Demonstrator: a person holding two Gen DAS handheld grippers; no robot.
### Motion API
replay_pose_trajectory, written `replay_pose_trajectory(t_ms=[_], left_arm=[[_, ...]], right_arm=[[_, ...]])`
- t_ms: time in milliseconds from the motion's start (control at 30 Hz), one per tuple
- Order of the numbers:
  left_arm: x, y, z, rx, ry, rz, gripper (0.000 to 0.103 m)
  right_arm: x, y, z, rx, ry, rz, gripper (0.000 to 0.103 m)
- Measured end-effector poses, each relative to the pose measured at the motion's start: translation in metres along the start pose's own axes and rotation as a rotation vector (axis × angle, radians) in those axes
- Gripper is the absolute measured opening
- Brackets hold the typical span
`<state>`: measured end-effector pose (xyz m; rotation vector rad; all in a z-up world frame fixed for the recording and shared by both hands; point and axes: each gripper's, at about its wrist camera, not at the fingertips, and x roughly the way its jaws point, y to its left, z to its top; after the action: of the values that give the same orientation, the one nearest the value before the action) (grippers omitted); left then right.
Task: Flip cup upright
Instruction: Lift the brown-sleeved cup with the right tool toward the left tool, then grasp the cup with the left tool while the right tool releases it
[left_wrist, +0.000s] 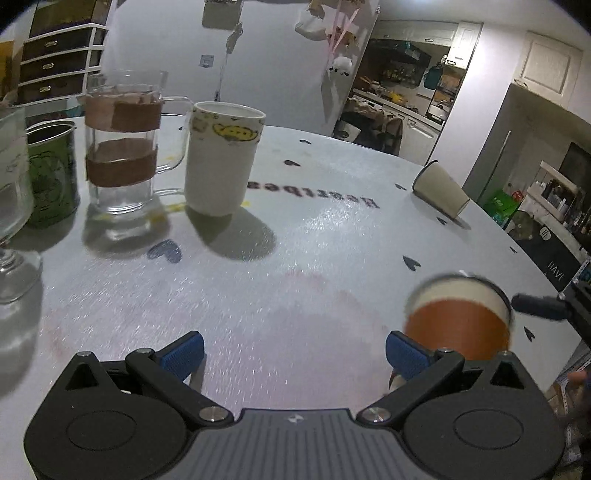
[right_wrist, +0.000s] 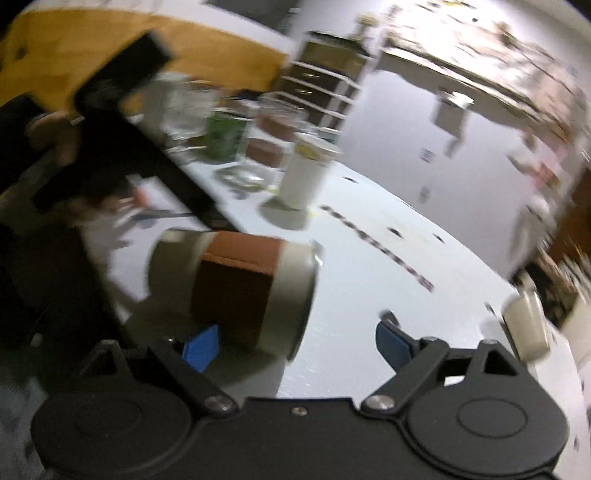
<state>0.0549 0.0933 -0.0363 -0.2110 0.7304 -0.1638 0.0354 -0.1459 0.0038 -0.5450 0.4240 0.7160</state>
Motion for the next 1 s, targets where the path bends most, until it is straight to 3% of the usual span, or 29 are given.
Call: replay_pose_trajectory(t_ms=[267, 367, 433, 533, 600, 900, 1000], left_arm=[[-0.013, -0.010, -0.013, 0.031, 0.020, 0.011, 0.103], [-0.019, -0.006, -0.009, -0.033, 0.006, -0.001, 0.102], [-0.022, -0.001, 0.000, -0.124, 0.012, -0.060, 0.098], [-0.015, 0.002, 0.013, -0.272, 0.074, -0.208, 0.096], [-0.004, -0.006, 0.021, -0.304, 0.120, -0.245, 0.094], [0.043, -0.040, 0.035, -0.292, 0.209, -0.238, 0.093], [0.048, -0.039, 0.037, -0.288, 0.203, -0.210, 0.086]], right_arm=[[0.023, -0.028, -0.012, 0.276, 0.006, -0.106, 0.088], [0.019, -0.029, -0.022, 0.337, -0.001, -0.102, 0.088], [0.019, -0.031, -0.023, 0.373, -0.015, -0.094, 0.088], [0.017, -0.034, -0.028, 0.429, -0.038, -0.080, 0.088], [0.019, -0.038, -0.031, 0.485, -0.054, -0.070, 0.088], [0.025, -0.042, -0.042, 0.564, -0.053, -0.036, 0.088], [0.026, -0.041, -0.043, 0.567, -0.055, -0.028, 0.088]])
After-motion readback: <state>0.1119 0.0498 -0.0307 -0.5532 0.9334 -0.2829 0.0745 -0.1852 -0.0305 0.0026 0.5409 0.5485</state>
